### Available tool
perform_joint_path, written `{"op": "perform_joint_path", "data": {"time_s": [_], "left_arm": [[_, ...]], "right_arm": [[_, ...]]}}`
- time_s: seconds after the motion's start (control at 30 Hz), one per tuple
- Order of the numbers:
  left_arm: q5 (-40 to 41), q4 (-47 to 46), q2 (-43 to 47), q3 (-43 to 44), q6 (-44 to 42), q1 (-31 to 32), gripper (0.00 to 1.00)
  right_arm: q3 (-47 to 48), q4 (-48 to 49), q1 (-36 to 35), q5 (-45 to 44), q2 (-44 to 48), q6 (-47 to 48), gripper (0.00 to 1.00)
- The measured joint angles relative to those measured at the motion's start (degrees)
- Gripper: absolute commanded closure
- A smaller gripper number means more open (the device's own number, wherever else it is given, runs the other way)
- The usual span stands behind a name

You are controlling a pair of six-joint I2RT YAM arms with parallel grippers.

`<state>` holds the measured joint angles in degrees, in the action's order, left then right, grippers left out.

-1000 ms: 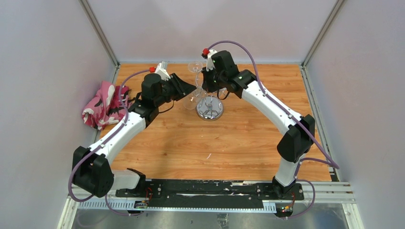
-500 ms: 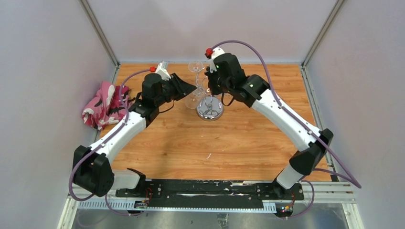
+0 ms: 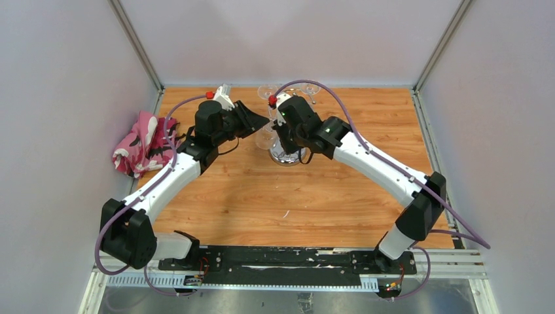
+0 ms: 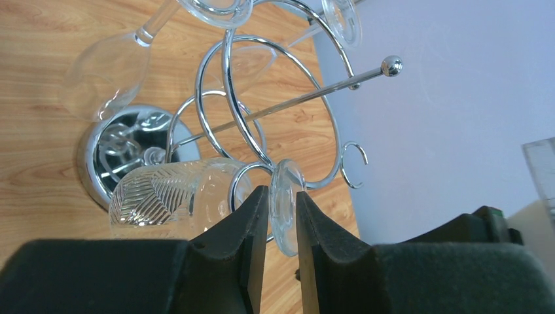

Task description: Take the wine glass off the wine glass rack

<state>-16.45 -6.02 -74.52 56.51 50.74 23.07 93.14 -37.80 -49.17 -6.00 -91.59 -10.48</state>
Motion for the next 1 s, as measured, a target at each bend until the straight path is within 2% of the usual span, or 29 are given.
{"op": "perform_joint_path", "data": {"time_s": [0.67, 1.0], "left_arm": [[0.2, -1.0, 0.0, -1.2, -0.9, -0.1, 0.74], [-0.7, -1.9, 0.3, -2.8, -0.7, 0.0, 0.75]], "right_arm": [[8.4, 0.5, 2.4, -0.1, -8.9, 0.2, 1.00], [8.6, 1.5, 4.4, 0.5, -9.9, 0.2, 1.00]]}}
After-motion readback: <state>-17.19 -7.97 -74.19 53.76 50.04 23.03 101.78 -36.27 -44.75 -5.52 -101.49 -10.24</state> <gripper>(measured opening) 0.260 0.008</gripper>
